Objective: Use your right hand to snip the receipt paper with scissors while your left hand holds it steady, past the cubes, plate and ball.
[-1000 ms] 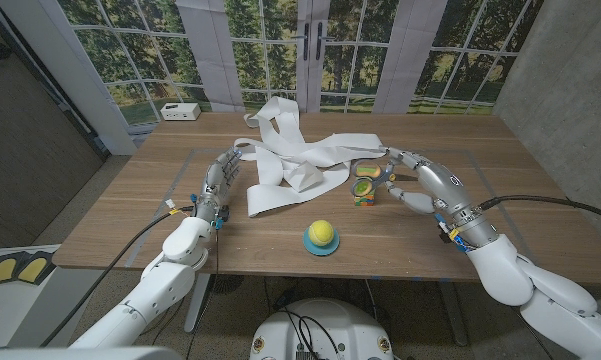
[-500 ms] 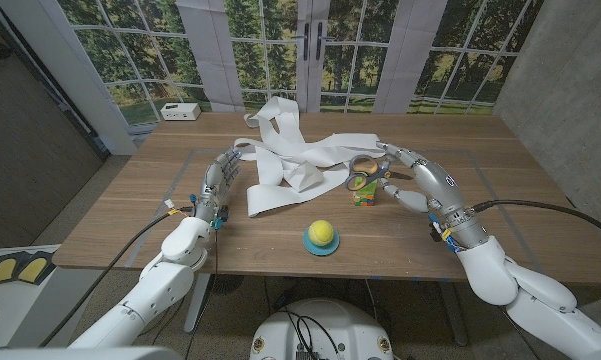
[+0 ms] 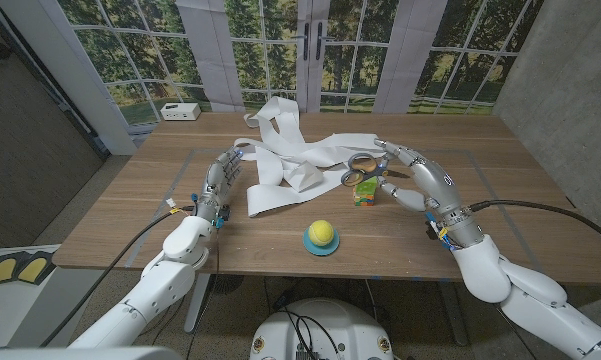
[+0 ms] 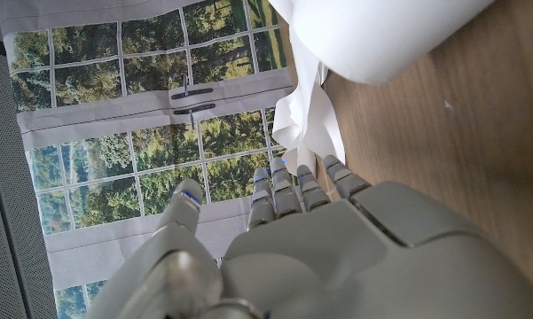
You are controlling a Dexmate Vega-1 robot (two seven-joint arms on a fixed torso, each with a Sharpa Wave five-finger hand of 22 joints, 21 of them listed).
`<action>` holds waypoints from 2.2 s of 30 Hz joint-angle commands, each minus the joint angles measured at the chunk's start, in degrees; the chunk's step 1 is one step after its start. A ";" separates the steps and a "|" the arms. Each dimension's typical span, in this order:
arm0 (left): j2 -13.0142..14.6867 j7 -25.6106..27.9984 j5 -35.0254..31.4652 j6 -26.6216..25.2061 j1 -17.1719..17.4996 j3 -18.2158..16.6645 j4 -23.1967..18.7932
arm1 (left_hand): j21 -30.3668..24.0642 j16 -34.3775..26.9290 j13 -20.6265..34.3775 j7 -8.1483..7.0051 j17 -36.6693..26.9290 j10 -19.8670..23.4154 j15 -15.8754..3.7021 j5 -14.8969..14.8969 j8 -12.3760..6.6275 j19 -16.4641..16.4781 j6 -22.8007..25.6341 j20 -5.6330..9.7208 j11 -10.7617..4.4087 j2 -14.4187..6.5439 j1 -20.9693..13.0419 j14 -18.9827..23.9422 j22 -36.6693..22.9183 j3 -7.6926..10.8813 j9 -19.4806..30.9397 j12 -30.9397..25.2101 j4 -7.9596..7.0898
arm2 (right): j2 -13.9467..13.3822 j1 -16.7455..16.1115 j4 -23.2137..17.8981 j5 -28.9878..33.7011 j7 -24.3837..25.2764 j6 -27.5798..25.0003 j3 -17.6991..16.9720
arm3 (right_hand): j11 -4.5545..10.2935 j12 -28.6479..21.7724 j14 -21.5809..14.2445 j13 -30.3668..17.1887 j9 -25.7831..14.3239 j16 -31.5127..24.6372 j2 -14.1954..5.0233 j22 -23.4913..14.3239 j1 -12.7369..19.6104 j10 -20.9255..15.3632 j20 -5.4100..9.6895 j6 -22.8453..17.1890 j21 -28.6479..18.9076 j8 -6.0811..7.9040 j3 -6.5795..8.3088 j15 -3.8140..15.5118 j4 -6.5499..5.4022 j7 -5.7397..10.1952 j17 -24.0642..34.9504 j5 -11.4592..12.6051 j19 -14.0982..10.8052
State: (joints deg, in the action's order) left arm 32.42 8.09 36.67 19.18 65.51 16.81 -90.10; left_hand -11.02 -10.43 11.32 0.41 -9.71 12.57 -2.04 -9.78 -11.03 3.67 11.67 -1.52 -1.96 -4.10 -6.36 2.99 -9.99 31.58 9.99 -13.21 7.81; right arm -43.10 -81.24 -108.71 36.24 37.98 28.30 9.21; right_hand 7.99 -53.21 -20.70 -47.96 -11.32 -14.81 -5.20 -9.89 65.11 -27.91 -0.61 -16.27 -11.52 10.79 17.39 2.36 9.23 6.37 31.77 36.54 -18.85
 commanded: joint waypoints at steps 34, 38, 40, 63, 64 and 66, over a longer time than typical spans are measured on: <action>-0.92 0.54 -0.29 -0.38 -0.81 0.97 0.80 | -0.34 -0.07 0.16 0.11 -0.21 1.11 -0.35 -0.06 0.00 0.42 1.09 -0.18 -0.13 -0.35 0.20 0.61 -0.14 0.37 0.14 -0.31 -0.11 | -3.37 0.91 -0.35 -0.17 0.34 0.06 0.95 | 2.76 -2.56 -2.97 2.02 -0.10 1.73 -5.26 -0.16 7.26 0.24 1.87 -16.76 0.04 2.50 -1.48 11.25 -0.84 4.32 1.42 -2.65 -1.27; -0.91 0.52 -0.23 -0.44 -0.78 0.99 0.80 | -0.34 -0.05 0.17 0.10 -0.21 1.09 -0.34 -0.06 0.04 0.42 1.09 -0.19 -0.20 -0.35 0.18 0.60 -0.14 0.38 0.14 -0.27 -0.10 | -3.51 0.73 -0.41 -0.32 0.09 0.09 0.90 | 2.80 -3.12 -2.91 1.35 -0.07 1.87 -5.41 -0.17 7.40 0.84 1.84 -18.39 0.06 2.56 -1.23 11.25 -1.00 4.03 1.69 -2.57 -1.18; -0.93 0.55 -0.22 -0.50 -0.79 1.02 0.81 | -0.34 -0.05 0.17 0.11 -0.21 1.09 -0.34 -0.06 0.05 0.42 1.09 -0.26 -0.26 -0.35 0.18 0.61 -0.14 0.39 0.15 -0.27 -0.10 | -3.58 0.73 -0.40 -0.50 -0.09 0.20 0.89 | 2.90 -3.38 -3.15 1.12 -0.04 1.86 -5.45 -0.19 7.45 1.40 1.51 -19.89 -0.08 2.56 -1.02 11.27 -1.17 4.08 2.03 -2.48 -1.46; -0.99 0.72 -0.14 -0.58 -0.54 1.11 0.54 | -0.33 -0.03 0.20 0.07 -0.22 1.24 -0.30 -0.05 0.15 0.49 1.20 -0.52 -0.16 -0.31 0.19 0.71 -0.15 0.43 0.15 -0.20 -0.08 | 0.70 1.28 3.55 -7.30 0.45 6.85 1.47 | 2.44 -7.51 -10.98 -6.69 -1.10 -0.10 -5.91 -0.40 7.94 8.61 3.94 -32.56 -1.87 2.75 2.78 11.37 -2.05 -1.21 6.81 -0.27 -7.81; -0.95 0.80 -0.17 -0.62 -0.47 1.10 0.45 | -0.33 -0.04 0.20 0.01 -0.22 1.25 -0.31 -0.05 0.16 0.48 1.21 -0.51 -0.19 -0.31 0.19 0.73 -0.15 0.43 0.15 -0.20 -0.08 | 1.04 1.30 3.87 -8.10 0.36 7.44 1.52 | 2.41 -7.79 -11.99 -7.27 -1.61 -0.22 -5.87 -0.45 7.76 8.81 4.41 -32.76 -2.15 2.84 3.01 11.38 -2.23 -1.42 7.00 -0.06 -8.65; -0.90 0.78 -0.15 -0.63 -0.37 1.09 0.35 | -0.33 -0.03 0.20 0.04 -0.22 1.21 -0.35 -0.05 0.16 0.50 1.24 -0.53 -0.19 -0.31 0.19 0.72 -0.16 0.44 0.15 -0.17 -0.07 | 2.28 1.35 4.60 -9.17 0.89 8.54 1.58 | 2.26 -8.14 -14.04 -8.13 -2.46 -0.79 -5.77 -0.52 7.57 8.96 4.66 -32.78 -2.70 2.92 3.24 11.41 -2.36 -1.56 7.64 0.20 -10.26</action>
State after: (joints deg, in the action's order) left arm 31.38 8.74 36.46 18.57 64.73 17.93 -89.19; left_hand -11.02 -10.43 11.32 0.41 -9.71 13.25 -2.03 -9.78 -11.03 3.88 12.27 -1.73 -2.04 -4.10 -6.36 2.98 -9.99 31.58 9.99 -13.21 7.82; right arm -44.09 -79.98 -106.51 31.38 37.77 32.36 10.60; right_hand 10.24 -60.84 -32.78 -55.16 -12.86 -15.00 -9.09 -10.21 71.65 -19.29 2.68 -48.53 -13.55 13.42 17.25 2.97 9.89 4.82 38.74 36.26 -27.52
